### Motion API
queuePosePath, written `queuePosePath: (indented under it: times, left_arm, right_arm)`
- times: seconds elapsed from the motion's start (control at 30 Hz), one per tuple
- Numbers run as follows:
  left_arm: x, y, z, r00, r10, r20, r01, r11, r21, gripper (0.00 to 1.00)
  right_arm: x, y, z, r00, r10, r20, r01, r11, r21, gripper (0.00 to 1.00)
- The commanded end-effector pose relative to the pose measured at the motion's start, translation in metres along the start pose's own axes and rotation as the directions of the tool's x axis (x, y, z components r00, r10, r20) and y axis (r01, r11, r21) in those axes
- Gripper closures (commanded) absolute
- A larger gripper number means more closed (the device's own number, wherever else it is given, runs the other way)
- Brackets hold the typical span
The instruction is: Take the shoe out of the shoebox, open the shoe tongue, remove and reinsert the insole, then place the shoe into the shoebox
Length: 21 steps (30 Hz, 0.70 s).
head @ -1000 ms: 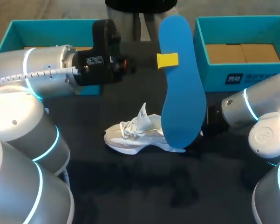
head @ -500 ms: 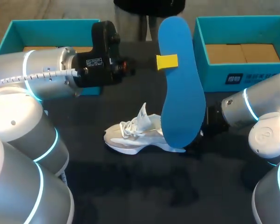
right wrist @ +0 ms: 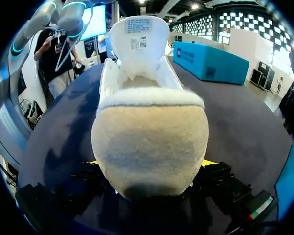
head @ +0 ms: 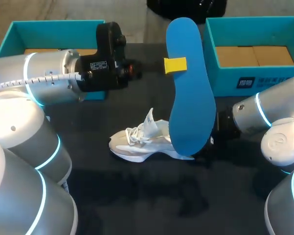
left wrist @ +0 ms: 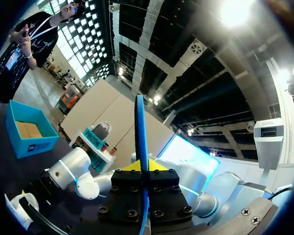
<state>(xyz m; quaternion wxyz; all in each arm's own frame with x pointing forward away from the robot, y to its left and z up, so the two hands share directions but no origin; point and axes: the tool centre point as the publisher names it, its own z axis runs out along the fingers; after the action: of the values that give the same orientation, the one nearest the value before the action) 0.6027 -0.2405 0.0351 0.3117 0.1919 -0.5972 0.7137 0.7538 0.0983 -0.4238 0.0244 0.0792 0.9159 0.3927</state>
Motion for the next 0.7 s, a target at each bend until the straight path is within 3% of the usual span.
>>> queuePosePath:
  times: [0.03,0.43,0.7]
  left_arm:
    - [-0.001,0.001,0.002,1.0,0.001,-0.001,-0.001,1.0,0.004,1.0]
    - [-0.001,0.001,0.002,1.0,0.001,-0.001,-0.001,1.0,0.004,1.0]
    - [-0.001,0.001,0.002,1.0,0.001,-0.001,-0.001,1.0,0.004,1.0]
  right_arm:
    - [-0.001,0.004,-0.001,1.0,0.007,0.002,-0.007,1.0,0.03,0.0]
    - [0.002,0.01,-0.023,0.999,0.02,0.046,-0.024,0.994,0.108,0.0]
    - [0.003,0.02,-0.038,0.999,0.02,0.049,-0.029,0.978,0.208,0.0]
